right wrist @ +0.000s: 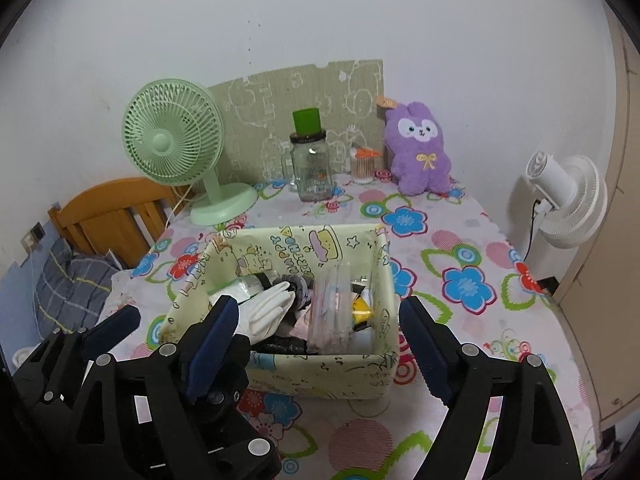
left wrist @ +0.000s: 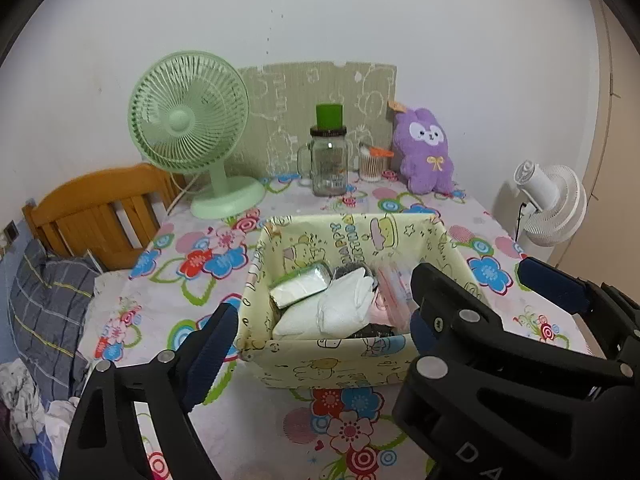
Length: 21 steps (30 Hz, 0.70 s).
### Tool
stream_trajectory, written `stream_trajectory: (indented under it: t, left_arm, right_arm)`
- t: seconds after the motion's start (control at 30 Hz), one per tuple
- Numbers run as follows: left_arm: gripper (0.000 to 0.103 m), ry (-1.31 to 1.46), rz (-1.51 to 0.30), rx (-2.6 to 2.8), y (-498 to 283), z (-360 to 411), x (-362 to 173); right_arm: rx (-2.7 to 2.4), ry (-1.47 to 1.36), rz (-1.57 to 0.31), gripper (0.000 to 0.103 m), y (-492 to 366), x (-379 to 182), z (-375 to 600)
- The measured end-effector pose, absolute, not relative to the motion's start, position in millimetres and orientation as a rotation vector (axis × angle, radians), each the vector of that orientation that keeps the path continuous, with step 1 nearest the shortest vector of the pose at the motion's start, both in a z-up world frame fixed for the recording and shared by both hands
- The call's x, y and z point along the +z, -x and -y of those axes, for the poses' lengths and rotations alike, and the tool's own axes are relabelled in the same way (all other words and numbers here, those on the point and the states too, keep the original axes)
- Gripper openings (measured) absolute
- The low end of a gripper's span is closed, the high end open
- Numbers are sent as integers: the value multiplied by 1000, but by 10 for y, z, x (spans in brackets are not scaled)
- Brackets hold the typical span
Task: Organize soft objects
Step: 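Raise both tools out of the box and back from it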
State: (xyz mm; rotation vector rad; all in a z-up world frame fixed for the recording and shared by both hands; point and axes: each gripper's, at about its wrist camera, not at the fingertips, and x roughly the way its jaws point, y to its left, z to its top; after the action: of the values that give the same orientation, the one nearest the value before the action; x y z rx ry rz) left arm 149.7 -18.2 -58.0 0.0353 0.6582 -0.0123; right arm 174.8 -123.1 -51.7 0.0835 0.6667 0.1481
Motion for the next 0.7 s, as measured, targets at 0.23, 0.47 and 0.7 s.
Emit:
stream_trajectory:
  t: [0.23,0.47,0.7]
  left_arm:
    - [97,-32,-595,-16,-1274,182,-378]
    - [101,-31,-536,-18,-1036,180,-194]
    - [103,-25,-485,-10,-791,161,-22]
  right_arm:
    - [141,-80,-606,92,-1505,-316,1265]
    - [128,-76,-548,95,-1248,-118,1332]
    - [112,-70,-489,96,-986,86,1440]
